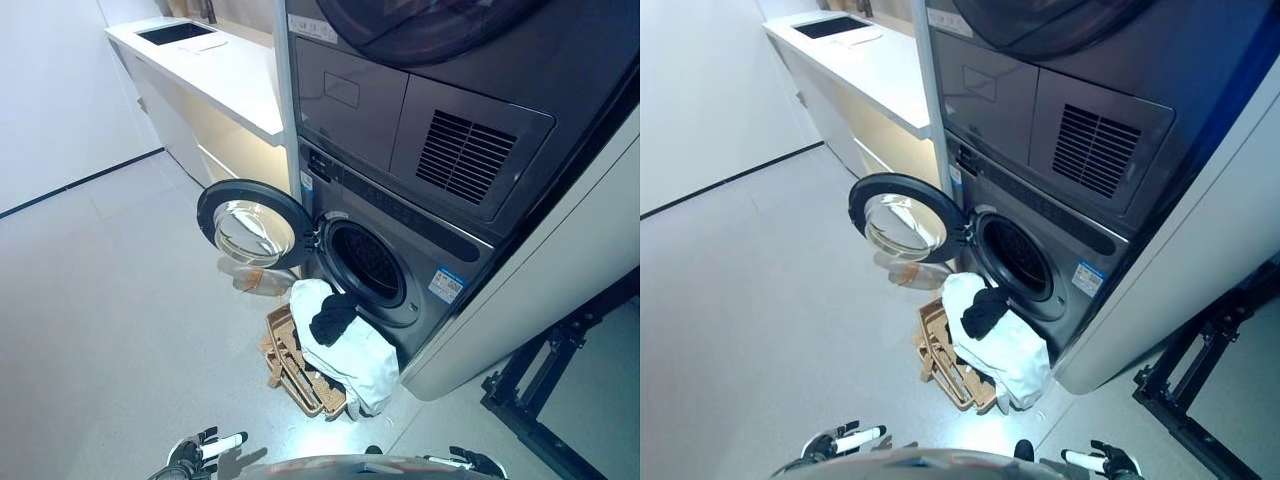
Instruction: Put the clothes in the basket into the washing machine.
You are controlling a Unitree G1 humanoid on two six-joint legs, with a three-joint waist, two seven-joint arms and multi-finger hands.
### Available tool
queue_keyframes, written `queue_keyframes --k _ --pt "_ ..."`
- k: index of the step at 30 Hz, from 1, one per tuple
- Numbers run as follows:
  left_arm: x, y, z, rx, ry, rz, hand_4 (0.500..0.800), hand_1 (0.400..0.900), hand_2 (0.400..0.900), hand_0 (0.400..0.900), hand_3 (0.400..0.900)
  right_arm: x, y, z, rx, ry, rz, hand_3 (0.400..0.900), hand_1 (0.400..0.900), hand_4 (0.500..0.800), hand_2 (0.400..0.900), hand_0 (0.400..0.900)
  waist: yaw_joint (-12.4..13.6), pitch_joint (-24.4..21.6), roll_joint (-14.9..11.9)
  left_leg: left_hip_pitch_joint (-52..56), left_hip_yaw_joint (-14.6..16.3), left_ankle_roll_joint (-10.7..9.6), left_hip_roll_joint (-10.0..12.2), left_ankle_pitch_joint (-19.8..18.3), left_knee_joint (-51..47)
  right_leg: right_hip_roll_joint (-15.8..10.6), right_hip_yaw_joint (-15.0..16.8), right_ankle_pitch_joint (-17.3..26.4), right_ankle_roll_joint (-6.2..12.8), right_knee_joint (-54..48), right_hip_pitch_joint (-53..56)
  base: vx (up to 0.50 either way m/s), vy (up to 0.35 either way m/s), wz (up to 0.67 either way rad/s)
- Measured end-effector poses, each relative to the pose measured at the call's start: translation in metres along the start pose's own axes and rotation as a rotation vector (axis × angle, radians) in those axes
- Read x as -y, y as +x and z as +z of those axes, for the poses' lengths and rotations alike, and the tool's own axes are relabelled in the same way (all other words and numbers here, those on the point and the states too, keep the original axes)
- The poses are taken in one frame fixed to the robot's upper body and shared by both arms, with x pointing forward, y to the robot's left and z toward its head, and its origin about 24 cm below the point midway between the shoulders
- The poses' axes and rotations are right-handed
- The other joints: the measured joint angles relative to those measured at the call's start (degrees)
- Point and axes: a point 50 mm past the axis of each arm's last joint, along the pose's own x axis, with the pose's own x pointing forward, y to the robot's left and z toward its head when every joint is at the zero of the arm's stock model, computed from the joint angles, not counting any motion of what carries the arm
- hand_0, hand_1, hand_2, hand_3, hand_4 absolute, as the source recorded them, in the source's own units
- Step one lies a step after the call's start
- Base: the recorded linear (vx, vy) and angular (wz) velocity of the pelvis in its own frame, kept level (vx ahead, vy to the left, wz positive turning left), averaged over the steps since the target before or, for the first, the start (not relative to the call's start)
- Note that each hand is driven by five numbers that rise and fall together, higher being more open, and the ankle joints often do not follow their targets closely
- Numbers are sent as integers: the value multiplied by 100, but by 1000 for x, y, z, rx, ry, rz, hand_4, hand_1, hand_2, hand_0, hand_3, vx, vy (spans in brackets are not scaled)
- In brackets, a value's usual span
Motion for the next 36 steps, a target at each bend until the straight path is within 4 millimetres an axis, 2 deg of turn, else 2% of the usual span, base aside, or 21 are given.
queue_keyframes --k 4,6,8,10,12,15,17,18,19,20,21,23,27,28,29,30,31,32,34,35,36 --pt "-2 0 2 6 -2 5 800 900 900 900 900 -1 1 5 13 3 4 900 900 800 900 900 10 87 -13 -84 27 -29 55 -41 130 46 15 -12 -13 54 -78 -31 -117 2" --pt "-5 1 5 11 0 13 800 900 900 900 900 -2 2 12 29 4 6 900 900 800 900 900 43 230 -61 -196 -9 -73 106 -71 394 116 2 -60 -82 171 -154 -32 -128 8" --pt "-6 4 19 38 2 17 800 900 900 900 900 -4 4 21 52 6 10 900 900 800 900 900 76 393 -254 -585 -233 -183 48 -95 1101 -37 42 -131 -160 315 -300 -7 -145 23" --pt "-2 5 22 34 -12 11 800 900 900 900 900 0 4 27 69 10 -1 900 900 800 900 900 76 477 -321 -962 -564 -298 8 -26 1766 -104 -10 -122 -177 298 -281 46 -75 17" --pt "5 6 23 38 -23 -8 800 900 900 900 900 4 4 29 76 16 -11 900 900 800 900 900 46 524 -397 -1251 -646 -471 -37 -18 2027 -211 -7 -59 -291 234 -215 63 -11 -5" --pt "13 6 21 33 -28 -31 800 900 900 900 900 9 4 25 63 23 -28 900 900 800 900 900 48 497 -286 -1394 -619 -407 -73 -15 1363 -212 11 -78 -306 355 -403 150 40 -27" --pt "15 5 19 24 -30 -33 800 900 900 900 900 9 5 30 74 28 -30 900 900 800 900 900 28 512 -225 -1388 -563 -347 -92 -42 820 -188 69 -89 -284 381 -541 210 50 -47" --pt "22 5 15 13 -38 -46 800 900 900 900 900 13 5 35 85 27 -41 900 900 800 900 900 83 452 -27 -1368 -586 -174 15 -283 474 23 59 -117 -178 454 -647 174 34 -39" --pt "23 5 18 24 -45 -45 800 900 900 900 900 9 6 40 90 35 -36 900 900 800 900 900 246 522 92 -1367 -483 -188 172 183 454 188 -87 -409 -258 1409 -954 189 75 -40" --pt "14 5 21 42 -42 -27 800 900 900 900 900 -3 6 36 72 41 -7 900 900 800 900 900 330 589 -84 -1274 -406 -124 139 289 493 218 -118 -1004 -297 2044 -1039 189 104 -41" --pt "7 5 19 38 -38 -10 800 900 900 900 900 -12 6 34 68 42 18 900 900 800 900 900 317 643 -220 -1269 -374 -110 109 327 683 166 -69 -1259 -455 2093 -992 187 104 -42" --pt "6 4 16 22 -46 -7 800 900 900 900 900 -13 6 33 67 43 21 900 900 800 900 900 281 653 -264 -1415 -390 -101 152 241 1069 198 53 -1230 -469 1813 -753 178 190 -36" --pt "8 5 18 20 -46 -10 800 900 900 900 900 -3 5 20 28 38 -12 900 900 800 900 900 320 550 -220 -1599 -413 -77 200 323 632 88 231 -1156 -383 1453 -484 177 276 -32" --pt "7 4 15 10 -45 -9 800 900 900 900 900 -1 4 17 20 36 -16 900 900 800 900 900 332 464 -230 -1612 -390 -50 204 495 601 42 356 -1220 -238 1494 -493 158 235 -35" --pt "6 4 10 -5 -45 -4 800 900 900 900 900 -2 4 15 11 35 -15 900 900 800 900 900 348 349 -254 -1581 -292 89 118 650 648 -38 494 -1289 -125 1514 -534 110 143 -22" --pt "2 3 6 -17 -43 6 800 900 900 900 900 -6 4 14 6 34 -2 900 900 800 900 900 353 192 -384 -1572 -111 228 4 575 653 -158 682 -1291 -75 1475 -582 99 152 -16" --pt "-2 2 3 -22 -40 17 800 900 900 900 900 -11 4 14 7 32 13 900 900 800 900 900 370 102 -499 -1578 62 306 -68 533 648 -265 729 -1292 -4 1438 -584 112 220 -10" --pt "-5 3 8 -9 -36 23 800 900 900 900 900 -17 4 18 18 36 29 900 900 800 900 900 334 75 -573 -1572 85 357 -129 468 678 -339 735 -1290 1 1425 -513 145 293 -11" --pt "-8 6 28 39 -27 27 800 900 900 900 900 -23 5 22 25 41 46 900 900 800 900 900 339 55 -713 -1506 76 439 -298 406 661 -498 776 -1228 298 1412 -385 81 185 -4" --pt "-7 7 35 61 -24 22 800 900 900 900 900 -24 5 28 39 42 49 900 900 800 900 900 341 54 -718 -1485 77 452 -313 398 649 -516 813 -1233 361 1406 -358 58 202 12" --pt "-6 8 44 86 -17 16 800 900 900 900 900 -24 6 33 54 42 51 900 900 800 900 900 329 60 -729 -1449 77 465 -354 357 637 -510 807 -1189 499 1413 -314 56 200 12"
